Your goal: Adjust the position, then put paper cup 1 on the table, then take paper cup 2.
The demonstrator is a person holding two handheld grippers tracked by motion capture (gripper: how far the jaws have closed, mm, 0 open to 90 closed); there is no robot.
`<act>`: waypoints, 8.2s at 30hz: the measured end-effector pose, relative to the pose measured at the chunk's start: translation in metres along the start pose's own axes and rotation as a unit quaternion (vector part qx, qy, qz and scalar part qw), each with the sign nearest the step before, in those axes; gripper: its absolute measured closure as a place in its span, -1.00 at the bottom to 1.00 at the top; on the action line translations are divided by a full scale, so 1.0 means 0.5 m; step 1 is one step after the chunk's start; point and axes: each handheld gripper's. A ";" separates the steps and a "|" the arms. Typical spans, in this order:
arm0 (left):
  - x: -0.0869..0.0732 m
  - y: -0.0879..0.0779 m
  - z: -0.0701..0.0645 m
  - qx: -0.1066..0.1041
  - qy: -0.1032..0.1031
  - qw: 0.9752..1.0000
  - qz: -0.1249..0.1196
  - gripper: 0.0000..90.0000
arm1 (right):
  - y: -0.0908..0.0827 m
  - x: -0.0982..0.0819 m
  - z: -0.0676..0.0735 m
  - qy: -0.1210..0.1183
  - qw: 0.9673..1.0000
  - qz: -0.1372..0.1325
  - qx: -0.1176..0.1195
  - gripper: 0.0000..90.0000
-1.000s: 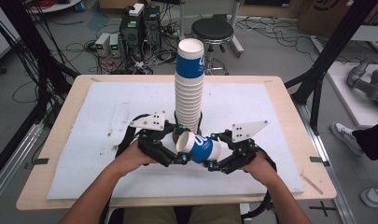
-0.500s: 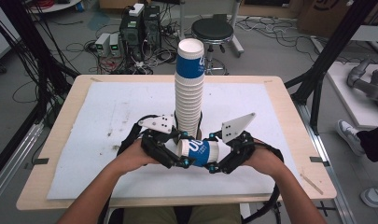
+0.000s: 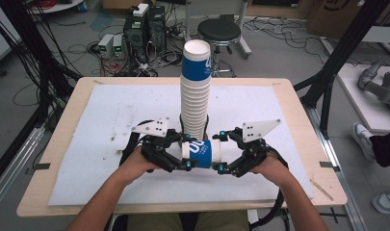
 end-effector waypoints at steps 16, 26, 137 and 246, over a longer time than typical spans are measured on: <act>-0.020 0.007 -0.003 -0.021 0.005 0.999 -0.046 -0.37 | 0.014 -0.020 0.005 0.035 0.998 -0.039 0.043 -0.60; -0.013 0.010 -0.007 0.024 -0.004 1.000 -0.014 -0.62 | 0.007 -0.016 0.003 0.035 0.999 -0.018 0.035 -0.49; -0.130 -0.360 0.085 0.404 0.011 0.905 -0.131 -0.41 | -0.122 -0.117 -0.024 0.065 0.975 -0.012 -0.211 -0.58; -0.046 -0.281 -0.031 0.355 -0.005 0.928 -0.113 -0.62 | -0.135 -0.113 -0.031 0.075 0.973 -0.009 -0.217 -0.58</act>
Point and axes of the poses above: each handheld gripper's, and its own axes: y roughly forward along the jaws, x roughly out of its top, z roughly to its left, and after that the axes turned 6 degrees about -x, right-handed
